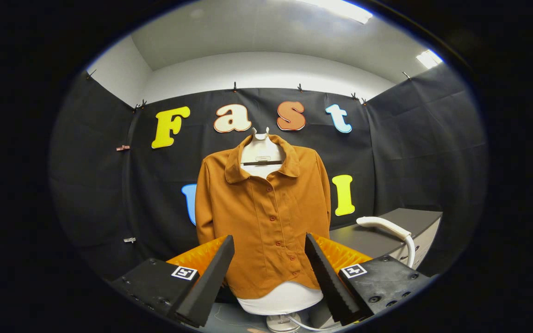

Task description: Iron the clothes twice with a garment steamer, once on the left side and once on the right side.

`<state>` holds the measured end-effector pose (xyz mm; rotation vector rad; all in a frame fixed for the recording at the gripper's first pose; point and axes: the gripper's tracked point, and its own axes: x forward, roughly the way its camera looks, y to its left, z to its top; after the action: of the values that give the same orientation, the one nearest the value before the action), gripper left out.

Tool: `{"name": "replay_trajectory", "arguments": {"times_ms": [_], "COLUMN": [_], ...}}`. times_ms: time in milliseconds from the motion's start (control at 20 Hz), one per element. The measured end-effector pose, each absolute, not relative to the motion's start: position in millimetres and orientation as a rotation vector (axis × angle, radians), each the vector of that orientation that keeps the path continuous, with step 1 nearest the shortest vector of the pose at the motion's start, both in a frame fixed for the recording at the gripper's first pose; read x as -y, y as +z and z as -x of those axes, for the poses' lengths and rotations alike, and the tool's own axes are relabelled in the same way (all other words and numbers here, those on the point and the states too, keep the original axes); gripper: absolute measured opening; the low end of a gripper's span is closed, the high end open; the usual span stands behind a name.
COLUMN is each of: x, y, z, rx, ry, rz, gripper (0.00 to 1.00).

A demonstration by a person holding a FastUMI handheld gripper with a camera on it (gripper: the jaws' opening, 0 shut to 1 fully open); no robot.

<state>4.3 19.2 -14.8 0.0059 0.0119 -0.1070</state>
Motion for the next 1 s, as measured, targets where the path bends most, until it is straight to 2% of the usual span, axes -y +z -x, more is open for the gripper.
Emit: {"name": "replay_trajectory", "arguments": {"times_ms": [500, 1000], "x": [21, 167], "y": [-19, -12], "z": [-47, -118], "rx": [-0.009, -0.028], "ry": [-0.114, -0.165], "rz": [-0.009, 0.010], "gripper": [0.97, 0.97]}}
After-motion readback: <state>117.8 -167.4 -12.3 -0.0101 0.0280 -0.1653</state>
